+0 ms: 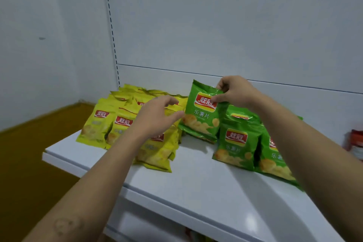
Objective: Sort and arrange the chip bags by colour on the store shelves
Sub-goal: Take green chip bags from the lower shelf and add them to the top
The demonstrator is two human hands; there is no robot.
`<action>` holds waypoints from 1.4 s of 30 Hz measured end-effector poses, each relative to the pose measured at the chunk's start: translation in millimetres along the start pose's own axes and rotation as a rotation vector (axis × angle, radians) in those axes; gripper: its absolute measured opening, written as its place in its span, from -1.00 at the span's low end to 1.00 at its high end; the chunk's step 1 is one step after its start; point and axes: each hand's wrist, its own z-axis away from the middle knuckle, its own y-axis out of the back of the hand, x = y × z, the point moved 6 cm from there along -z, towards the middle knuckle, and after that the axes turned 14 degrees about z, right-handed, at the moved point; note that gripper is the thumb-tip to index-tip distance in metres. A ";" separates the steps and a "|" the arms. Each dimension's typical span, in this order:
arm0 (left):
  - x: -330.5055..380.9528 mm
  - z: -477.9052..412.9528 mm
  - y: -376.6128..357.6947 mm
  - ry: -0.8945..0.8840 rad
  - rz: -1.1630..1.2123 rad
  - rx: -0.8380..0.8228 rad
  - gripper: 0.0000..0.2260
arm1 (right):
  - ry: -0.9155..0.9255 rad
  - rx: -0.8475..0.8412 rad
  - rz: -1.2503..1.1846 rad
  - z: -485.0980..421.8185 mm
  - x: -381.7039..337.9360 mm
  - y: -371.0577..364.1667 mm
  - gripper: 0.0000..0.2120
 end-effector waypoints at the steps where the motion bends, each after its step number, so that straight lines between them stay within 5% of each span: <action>1: -3.0 -8.9 2.5 -0.025 -0.078 -0.042 -0.61 | -0.005 -0.029 0.063 -7.0 -2.1 -6.6 -0.70; 5: -12.7 -38.0 8.8 -0.138 -0.240 -0.124 -0.58 | -0.063 -0.102 0.233 -27.0 0.6 -37.1 -0.70; 21: -35.2 -57.1 -14.7 -0.251 -0.259 -0.231 -0.55 | -0.141 -0.046 0.741 -38.5 3.3 -81.9 -0.52; 29: -18.2 -33.3 -15.7 -0.266 -0.306 -0.185 -0.55 | -0.147 0.038 0.645 -11.4 -2.5 -68.8 -0.33; 42: 62.5 52.0 -66.8 -0.250 -0.262 -0.140 -0.57 | -0.009 0.093 0.471 134.5 17.5 -22.7 -0.31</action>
